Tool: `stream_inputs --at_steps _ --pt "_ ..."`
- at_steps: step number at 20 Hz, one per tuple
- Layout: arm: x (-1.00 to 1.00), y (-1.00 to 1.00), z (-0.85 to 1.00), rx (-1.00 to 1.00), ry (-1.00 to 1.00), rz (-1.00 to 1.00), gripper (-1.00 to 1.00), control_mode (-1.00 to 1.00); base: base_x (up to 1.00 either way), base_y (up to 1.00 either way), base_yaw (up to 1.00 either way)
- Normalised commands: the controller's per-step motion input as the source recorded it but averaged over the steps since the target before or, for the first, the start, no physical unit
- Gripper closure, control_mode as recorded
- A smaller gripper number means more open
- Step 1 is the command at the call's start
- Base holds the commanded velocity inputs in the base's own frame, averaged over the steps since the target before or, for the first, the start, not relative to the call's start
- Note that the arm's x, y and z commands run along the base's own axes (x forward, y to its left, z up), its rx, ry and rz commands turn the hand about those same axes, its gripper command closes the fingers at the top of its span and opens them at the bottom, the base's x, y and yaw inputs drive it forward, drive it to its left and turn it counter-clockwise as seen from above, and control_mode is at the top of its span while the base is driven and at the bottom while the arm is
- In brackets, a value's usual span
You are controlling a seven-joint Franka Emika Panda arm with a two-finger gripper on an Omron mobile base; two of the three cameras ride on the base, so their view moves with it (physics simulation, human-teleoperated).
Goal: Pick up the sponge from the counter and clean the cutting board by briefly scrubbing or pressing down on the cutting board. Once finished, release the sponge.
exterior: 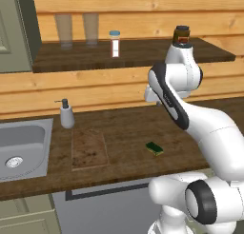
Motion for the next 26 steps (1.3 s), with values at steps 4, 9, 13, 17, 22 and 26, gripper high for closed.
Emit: stream_inputs --at_steps 4,9,13,17,22,26 --pt "-0.27 0.0 0.0 0.0 -0.05 0.0 -1.0 -1.0 0.0 0.0 0.0" --pt "-0.54 0.06 -0.39 -0.02 -0.02 0.0 -1.0 -1.0 0.0 0.0 0.0" --pt "-0.22 0.12 -0.9 -0.02 -0.01 0.06 -1.0 -1.0 0.0 0.0 0.0" --pt "0.04 0.05 -0.98 -0.02 0.0 0.07 -1.0 -1.0 0.0 0.0 0.0" --pt "0.18 0.0 -0.79 -0.03 0.03 0.05 -1.0 -1.0 0.0 0.0 0.0" --pt "0.36 -0.09 -0.49 -0.01 0.02 0.11 -1.0 -1.0 0.0 0.0 0.0"
